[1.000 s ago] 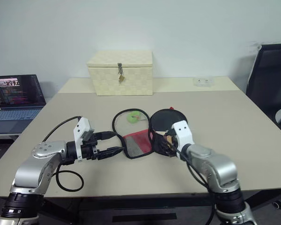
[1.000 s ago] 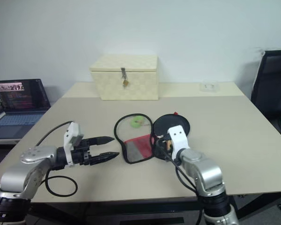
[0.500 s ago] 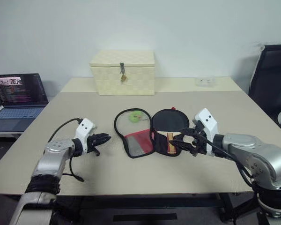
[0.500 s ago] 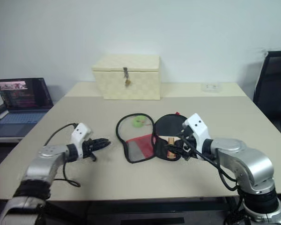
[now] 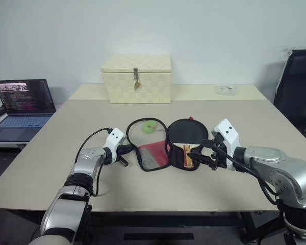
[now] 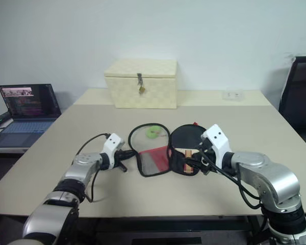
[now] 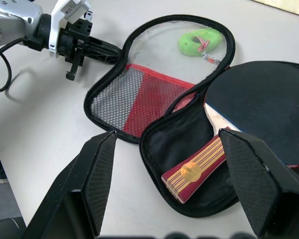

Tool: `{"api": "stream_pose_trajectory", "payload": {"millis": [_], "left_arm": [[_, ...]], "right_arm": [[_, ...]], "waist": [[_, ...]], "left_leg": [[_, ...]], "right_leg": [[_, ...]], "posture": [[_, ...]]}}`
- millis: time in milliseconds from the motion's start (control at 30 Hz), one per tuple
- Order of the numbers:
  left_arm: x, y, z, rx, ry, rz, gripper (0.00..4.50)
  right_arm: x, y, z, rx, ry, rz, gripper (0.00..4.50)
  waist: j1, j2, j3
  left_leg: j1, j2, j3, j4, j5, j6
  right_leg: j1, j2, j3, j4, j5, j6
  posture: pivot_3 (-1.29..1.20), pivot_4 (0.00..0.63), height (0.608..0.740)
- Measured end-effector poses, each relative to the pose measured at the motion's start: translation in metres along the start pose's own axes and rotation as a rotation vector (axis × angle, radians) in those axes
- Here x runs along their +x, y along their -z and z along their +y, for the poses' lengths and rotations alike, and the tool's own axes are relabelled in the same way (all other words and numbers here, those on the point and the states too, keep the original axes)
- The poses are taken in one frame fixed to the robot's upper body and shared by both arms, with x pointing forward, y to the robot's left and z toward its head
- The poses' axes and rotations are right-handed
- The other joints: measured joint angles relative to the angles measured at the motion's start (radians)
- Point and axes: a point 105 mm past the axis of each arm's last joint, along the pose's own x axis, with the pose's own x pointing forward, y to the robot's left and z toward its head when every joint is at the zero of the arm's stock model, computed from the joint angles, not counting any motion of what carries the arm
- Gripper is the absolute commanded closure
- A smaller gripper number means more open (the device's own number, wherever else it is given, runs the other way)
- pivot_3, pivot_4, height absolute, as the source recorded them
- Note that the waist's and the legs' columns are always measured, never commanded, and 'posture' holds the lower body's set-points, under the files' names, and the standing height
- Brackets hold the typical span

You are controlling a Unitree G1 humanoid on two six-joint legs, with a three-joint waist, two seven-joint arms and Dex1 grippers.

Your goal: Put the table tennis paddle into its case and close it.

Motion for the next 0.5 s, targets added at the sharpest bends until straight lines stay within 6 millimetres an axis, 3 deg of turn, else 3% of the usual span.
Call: {"api": "stream_pose_trajectory", "payload": {"millis": [167,367,500], "left_arm": [[0.014,-0.016,-0.015,0.017,0.069,-0.038,4.49],[0.038,-0.082,-0.041,0.094,0.184,-0.183,4.49],[0.051,-0.115,-0.063,0.132,0.250,-0.254,4.49]], "right_arm": [[-0.002,0.001,-0.003,-0.003,0.020,0.007,0.89],[-0.012,0.001,-0.014,-0.001,0.062,0.007,0.89],[-0.020,0.001,-0.027,0.028,0.109,0.006,0.89]], "waist": [[0.001,0.000,0.000],[0.003,0.000,0.000],[0.001,0.000,0.000]], "left_leg": [[-0.002,0.000,-0.001,0.001,0.000,0.000],[-0.004,-0.001,-0.002,0.004,0.000,0.000],[-0.004,-0.001,-0.002,0.004,0.000,0.000]], "right_leg": [[0.000,0.000,-0.001,0.000,0.000,0.000],[0.000,0.000,-0.002,0.000,0.000,0.001],[-0.001,0.000,-0.002,0.000,0.000,0.001]], "posture": [[0.00,0.150,0.740],[0.00,0.150,0.740],[0.00,0.150,0.740]]}}
